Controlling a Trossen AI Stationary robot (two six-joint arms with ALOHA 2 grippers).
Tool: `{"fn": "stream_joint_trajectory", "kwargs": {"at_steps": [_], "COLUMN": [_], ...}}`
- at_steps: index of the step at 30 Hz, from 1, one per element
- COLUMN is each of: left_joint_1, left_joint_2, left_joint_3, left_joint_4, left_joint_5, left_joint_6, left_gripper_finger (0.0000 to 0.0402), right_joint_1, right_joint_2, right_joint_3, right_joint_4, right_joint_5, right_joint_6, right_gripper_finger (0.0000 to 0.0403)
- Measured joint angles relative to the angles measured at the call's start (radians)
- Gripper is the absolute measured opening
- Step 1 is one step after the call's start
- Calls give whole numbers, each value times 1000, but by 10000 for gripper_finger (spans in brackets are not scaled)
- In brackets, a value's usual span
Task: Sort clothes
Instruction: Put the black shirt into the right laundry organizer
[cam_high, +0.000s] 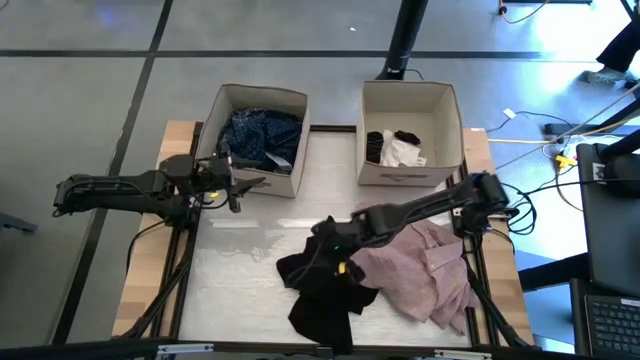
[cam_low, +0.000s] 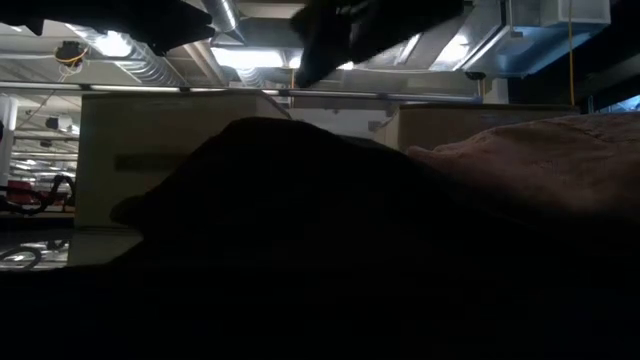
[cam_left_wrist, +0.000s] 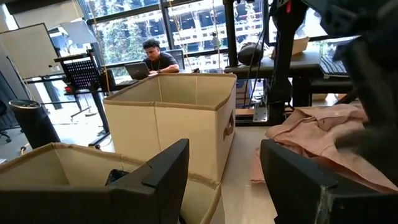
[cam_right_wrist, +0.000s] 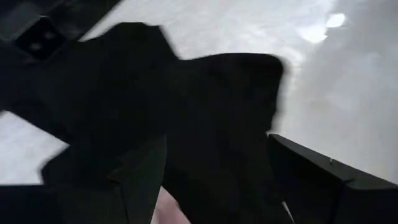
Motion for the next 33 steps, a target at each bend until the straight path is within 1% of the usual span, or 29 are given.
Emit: {"fn": "stream_joint_trajectory", "kwargs": {"at_steps": [3,7,9,14,16,18,20,26,27,29,33], "left_joint_1": [0,0,0,1,1,1,1,1,1,1,1], "left_joint_2": [6,9,9,9,9,9,9,9,9,9,9], "left_joint_3": [0,0,0,0,0,0,0,0,0,0,0], "left_joint_4": [1,1,1,1,1,1,1,0,0,0,0], "left_joint_5": [0,0,0,0,0,0,0,0,0,0,0], "left_joint_6": [1,3,3,3,3,3,3,5,5,6,7], "left_gripper_finger": [189,189,189,189,189,189,189,189,189,189,189], "right_joint_1": [6,5,3,-13,-21,-30,-31,-28,-29,-29,-28], "right_joint_2": [54,117,142,201,217,227,234,236,236,235,207], "right_joint_3": [0,-1,-1,0,1,2,3,3,3,3,-3], "right_joint_4": [8,10,14,13,11,9,5,0,-3,-3,-13], "right_joint_5": [-69,-80,-62,41,60,80,109,180,189,204,275], "right_joint_6": [17,17,10,-41,-49,-65,-74,-135,-144,-148,-151], "right_gripper_finger": [280,280,280,280,273,251,211,44,28,25,43]}}
